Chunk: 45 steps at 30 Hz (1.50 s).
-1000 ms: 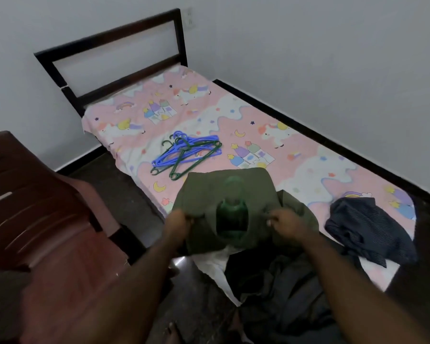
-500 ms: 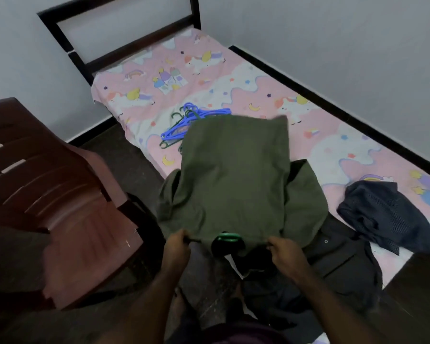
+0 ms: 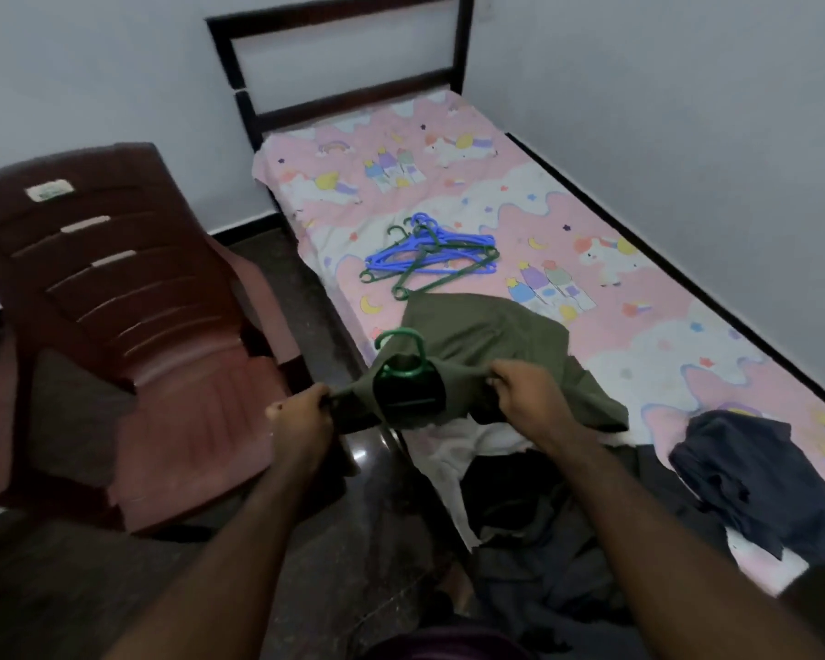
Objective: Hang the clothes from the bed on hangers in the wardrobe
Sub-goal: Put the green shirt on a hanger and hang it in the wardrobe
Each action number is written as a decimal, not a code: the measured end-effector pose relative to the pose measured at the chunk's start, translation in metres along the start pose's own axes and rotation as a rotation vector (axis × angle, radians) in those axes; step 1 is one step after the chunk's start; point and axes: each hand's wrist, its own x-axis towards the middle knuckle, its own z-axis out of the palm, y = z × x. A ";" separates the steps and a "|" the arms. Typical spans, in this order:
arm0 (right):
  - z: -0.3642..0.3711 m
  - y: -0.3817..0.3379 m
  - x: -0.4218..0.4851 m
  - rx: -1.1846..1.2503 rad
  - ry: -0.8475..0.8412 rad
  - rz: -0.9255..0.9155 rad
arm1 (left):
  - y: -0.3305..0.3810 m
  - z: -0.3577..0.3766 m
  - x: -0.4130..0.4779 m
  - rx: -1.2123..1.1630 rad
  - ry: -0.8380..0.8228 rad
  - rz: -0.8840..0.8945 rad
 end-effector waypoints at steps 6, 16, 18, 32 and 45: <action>-0.007 -0.184 0.060 -0.086 0.047 -0.389 | -0.114 -0.113 -0.024 -0.185 0.192 -0.022; 0.087 -0.480 0.063 -0.103 -0.139 -0.834 | -0.318 -0.322 -0.142 -0.137 0.391 -0.231; 0.115 -0.528 0.055 -0.089 -0.198 -0.901 | -0.347 -0.353 -0.171 -0.107 0.462 -0.339; 0.299 -0.822 0.028 0.183 -0.298 -1.254 | -0.519 -0.508 -0.261 0.204 0.897 -0.781; 0.372 -1.126 0.033 0.210 -0.566 -1.529 | -0.634 -0.701 -0.295 0.429 1.084 -1.100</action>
